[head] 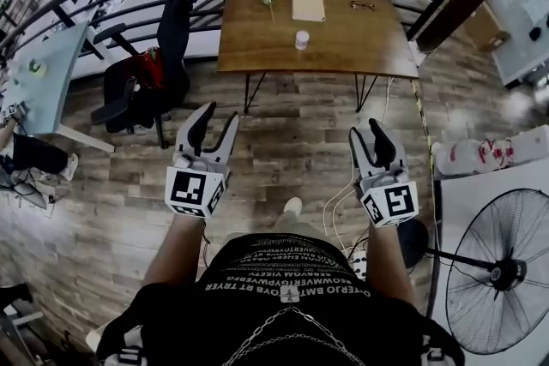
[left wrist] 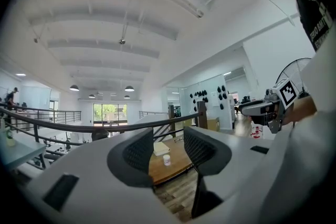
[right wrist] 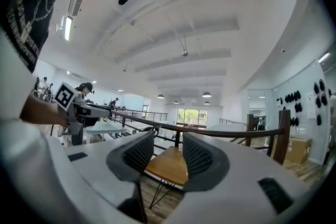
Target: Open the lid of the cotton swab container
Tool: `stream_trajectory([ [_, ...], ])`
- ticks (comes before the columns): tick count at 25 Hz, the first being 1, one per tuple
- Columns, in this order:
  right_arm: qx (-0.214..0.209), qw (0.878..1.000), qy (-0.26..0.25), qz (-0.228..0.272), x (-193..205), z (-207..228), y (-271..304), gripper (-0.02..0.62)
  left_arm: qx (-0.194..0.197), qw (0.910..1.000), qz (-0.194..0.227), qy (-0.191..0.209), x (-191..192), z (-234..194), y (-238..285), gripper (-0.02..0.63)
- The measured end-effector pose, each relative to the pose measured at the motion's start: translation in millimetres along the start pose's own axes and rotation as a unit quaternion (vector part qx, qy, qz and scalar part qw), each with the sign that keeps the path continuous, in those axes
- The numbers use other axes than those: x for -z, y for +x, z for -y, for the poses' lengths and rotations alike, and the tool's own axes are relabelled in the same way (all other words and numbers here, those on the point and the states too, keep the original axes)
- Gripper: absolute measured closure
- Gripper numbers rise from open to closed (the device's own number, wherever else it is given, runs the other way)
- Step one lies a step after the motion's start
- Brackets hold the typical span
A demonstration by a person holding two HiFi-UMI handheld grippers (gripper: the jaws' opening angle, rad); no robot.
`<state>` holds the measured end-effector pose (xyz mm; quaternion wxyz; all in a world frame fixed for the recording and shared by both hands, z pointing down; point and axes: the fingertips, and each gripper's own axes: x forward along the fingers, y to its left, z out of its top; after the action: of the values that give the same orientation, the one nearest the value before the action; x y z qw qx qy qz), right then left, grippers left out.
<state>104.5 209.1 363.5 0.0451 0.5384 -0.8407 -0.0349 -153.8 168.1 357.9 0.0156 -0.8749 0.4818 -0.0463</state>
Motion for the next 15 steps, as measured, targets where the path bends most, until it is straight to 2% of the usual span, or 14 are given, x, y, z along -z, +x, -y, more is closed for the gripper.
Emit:
stream_trajectory([
  [9,-0.031,0.999,-0.001,0.013,0,57,9,0.431,-0.023,0.9997,0.012,0.004,-15,25,53,0.416],
  [15,-0.041,0.999,0.017,0.019,10,91,13,0.431,-0.042,0.9991,0.007,0.009,-21,35,68,0.411],
])
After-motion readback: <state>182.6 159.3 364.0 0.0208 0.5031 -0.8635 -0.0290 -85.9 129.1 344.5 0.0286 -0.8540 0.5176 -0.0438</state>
